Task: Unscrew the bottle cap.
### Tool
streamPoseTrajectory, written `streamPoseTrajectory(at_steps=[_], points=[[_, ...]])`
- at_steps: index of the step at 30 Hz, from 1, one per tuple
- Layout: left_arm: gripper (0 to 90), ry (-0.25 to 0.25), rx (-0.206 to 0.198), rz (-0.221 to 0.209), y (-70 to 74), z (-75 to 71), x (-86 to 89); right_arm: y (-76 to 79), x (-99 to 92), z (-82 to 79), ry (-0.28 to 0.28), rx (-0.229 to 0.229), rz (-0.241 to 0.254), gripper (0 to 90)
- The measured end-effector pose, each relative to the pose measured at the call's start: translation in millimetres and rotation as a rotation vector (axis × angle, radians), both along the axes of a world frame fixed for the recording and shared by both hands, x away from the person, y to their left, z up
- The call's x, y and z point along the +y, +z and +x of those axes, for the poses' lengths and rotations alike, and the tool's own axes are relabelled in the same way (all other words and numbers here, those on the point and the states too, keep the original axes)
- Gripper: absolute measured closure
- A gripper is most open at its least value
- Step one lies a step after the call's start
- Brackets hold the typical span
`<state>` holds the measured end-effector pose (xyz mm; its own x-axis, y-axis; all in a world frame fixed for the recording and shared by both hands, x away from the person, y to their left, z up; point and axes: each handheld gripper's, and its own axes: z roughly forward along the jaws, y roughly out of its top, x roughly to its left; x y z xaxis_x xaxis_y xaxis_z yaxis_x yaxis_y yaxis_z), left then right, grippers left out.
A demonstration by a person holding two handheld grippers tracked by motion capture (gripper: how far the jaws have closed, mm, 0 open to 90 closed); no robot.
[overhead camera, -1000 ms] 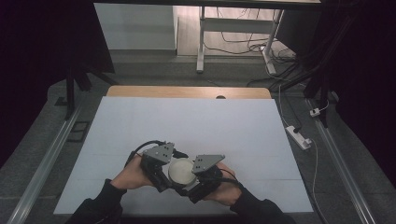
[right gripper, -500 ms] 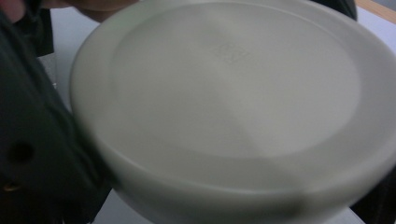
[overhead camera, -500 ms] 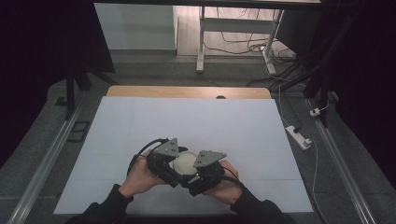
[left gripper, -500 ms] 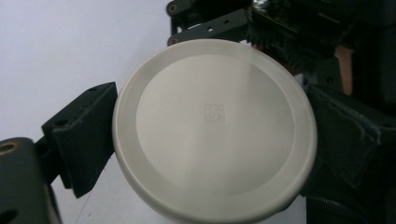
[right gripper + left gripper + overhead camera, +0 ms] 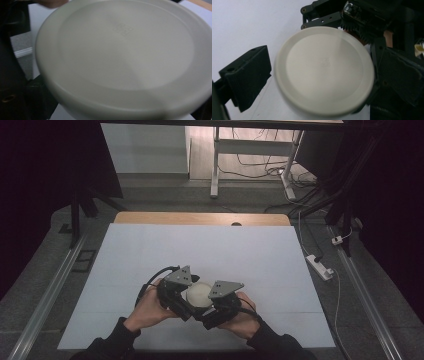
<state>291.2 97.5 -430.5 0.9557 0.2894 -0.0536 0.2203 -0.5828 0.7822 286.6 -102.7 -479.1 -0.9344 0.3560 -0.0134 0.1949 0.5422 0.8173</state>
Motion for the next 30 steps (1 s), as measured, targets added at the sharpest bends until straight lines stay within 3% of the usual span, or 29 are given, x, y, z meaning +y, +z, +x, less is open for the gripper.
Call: streamPoseTrajectory(at_steps=[3,7,10,14,17,21,30], points=[[0.7,-0.093,-0.002,0.005,2.1,1.0,10.1,0.0,1.0,-1.6,0.031,0.006,0.000,6.3],[1.6,-0.208,-0.031,0.055,0.5,-2.1,13.8,-0.7,3.9,-5.1,0.093,0.020,-0.001,6.3],[1.7,-0.256,-0.037,0.062,-2.0,-4.6,11.5,-0.9,6.8,-9.5,0.133,0.025,-0.004,6.4],[6.0,-0.273,-0.063,0.086,-4.1,-7.8,8.4,0.0,8.8,-13.7,0.170,0.019,-0.006,6.3],[7.5,-0.265,-0.074,0.098,-4.1,-10.0,6.9,0.4,9.0,-14.6,0.174,0.015,-0.007,6.3],[7.7,-0.215,-0.063,0.102,-4.9,-8.9,4.4,0.0,8.6,-13.4,0.147,0.017,-0.013,6.4],[7.8,-0.018,-0.027,0.106,-6.5,-5.5,-6.4,-1.7,5.7,-5.9,0.029,-0.001,-0.039,6.4]])
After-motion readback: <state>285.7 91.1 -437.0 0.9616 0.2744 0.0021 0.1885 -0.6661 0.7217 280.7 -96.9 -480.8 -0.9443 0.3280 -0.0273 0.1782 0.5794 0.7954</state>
